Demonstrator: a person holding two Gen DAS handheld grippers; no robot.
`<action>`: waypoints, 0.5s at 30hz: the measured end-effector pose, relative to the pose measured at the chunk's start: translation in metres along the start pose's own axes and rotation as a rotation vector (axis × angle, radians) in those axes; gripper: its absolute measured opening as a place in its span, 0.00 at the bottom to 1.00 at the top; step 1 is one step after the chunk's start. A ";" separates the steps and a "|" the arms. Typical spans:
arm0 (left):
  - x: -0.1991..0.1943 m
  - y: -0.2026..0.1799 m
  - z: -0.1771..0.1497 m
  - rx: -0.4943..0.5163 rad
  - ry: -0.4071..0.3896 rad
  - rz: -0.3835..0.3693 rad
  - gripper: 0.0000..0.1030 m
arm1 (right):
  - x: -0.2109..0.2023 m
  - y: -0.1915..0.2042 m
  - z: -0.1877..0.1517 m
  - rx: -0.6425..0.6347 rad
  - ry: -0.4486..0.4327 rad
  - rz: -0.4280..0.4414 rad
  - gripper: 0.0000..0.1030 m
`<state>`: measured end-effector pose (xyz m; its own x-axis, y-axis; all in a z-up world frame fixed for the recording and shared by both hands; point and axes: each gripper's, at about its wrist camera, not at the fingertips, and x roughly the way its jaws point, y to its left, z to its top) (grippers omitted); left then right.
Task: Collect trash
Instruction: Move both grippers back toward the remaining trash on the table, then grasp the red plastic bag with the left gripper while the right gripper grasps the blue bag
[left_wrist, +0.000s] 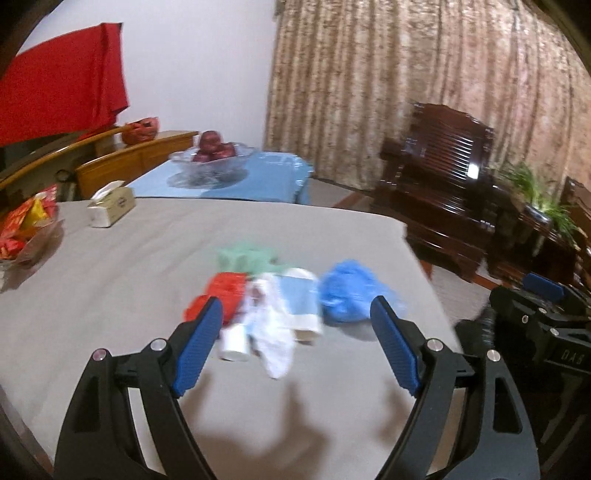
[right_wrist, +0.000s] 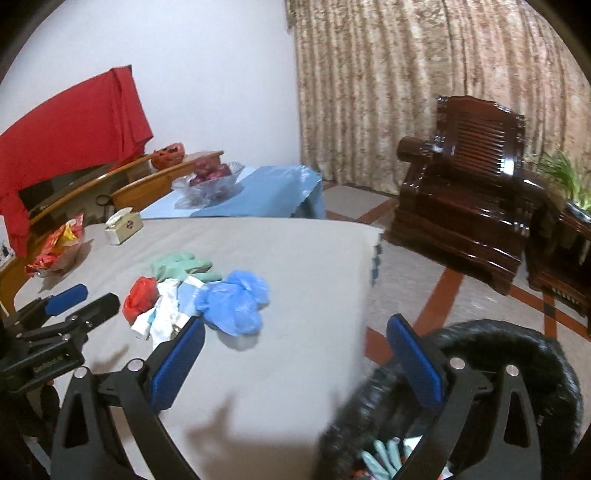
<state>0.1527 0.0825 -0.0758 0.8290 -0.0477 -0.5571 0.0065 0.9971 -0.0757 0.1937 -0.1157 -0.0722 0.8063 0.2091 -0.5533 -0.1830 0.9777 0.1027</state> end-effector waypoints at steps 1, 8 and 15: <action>0.002 0.006 0.000 -0.004 0.000 0.011 0.77 | 0.006 0.005 0.000 -0.003 0.005 0.002 0.94; 0.034 0.045 0.001 -0.038 0.029 0.081 0.77 | 0.061 0.032 0.003 -0.033 0.060 0.003 0.94; 0.067 0.067 -0.003 -0.056 0.068 0.099 0.76 | 0.110 0.049 0.002 -0.058 0.121 0.009 0.94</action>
<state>0.2068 0.1463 -0.1207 0.7846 0.0445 -0.6184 -0.1060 0.9924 -0.0631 0.2741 -0.0453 -0.1266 0.7311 0.2108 -0.6488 -0.2251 0.9723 0.0623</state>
